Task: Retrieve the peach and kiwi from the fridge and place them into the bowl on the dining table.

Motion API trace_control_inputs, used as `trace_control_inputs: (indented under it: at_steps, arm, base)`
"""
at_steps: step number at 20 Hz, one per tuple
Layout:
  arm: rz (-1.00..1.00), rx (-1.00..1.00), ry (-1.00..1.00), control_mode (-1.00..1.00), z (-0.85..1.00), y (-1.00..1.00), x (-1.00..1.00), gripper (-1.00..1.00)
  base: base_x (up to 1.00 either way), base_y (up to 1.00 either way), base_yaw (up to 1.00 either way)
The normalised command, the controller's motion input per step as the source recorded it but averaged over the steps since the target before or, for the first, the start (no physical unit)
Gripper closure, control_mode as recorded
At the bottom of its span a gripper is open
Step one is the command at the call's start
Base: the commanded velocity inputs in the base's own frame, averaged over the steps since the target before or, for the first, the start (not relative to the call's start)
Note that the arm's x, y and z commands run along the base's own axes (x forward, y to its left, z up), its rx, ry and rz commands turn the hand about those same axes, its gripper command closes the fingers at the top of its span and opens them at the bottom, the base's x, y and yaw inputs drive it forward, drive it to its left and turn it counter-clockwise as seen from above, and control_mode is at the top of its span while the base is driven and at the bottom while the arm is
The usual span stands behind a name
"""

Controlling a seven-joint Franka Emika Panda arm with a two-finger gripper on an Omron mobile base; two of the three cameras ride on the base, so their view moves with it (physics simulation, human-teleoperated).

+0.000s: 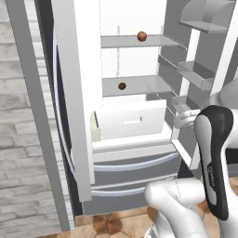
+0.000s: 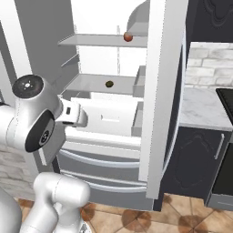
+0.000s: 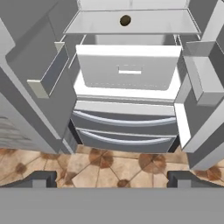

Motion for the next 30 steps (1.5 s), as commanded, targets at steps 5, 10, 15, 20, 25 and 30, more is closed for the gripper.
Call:
trace_control_inputs:
  at_steps: [5, 10, 15, 20, 25, 30]
  arm:
    - [0.00, 0.00, 0.00, -1.00, 0.00, 0.10, 0.00, -1.00]
    - [0.00, 0.00, -0.05, -1.00, 0.00, 0.04, -0.10, -1.00]
    - [0.00, 0.00, -0.16, -1.00, 0.00, 0.01, -0.08, -1.00]
    - [0.00, 0.00, -0.05, 1.00, 0.00, 0.07, 0.01, -1.00]
    - [0.00, 0.00, 0.00, 1.00, 0.00, 0.00, 0.00, -1.00]
    - [0.00, 0.00, 0.00, 1.00, 0.00, 0.00, 0.00, -1.00]
  base:
    - [0.00, 0.00, 0.00]
    - [0.00, 0.00, 0.00]
    - [0.00, 0.00, 0.00]
    - [0.07, 0.01, 0.00]
    - [0.29, 0.00, 0.00]
    - [0.42, 0.00, 0.00]
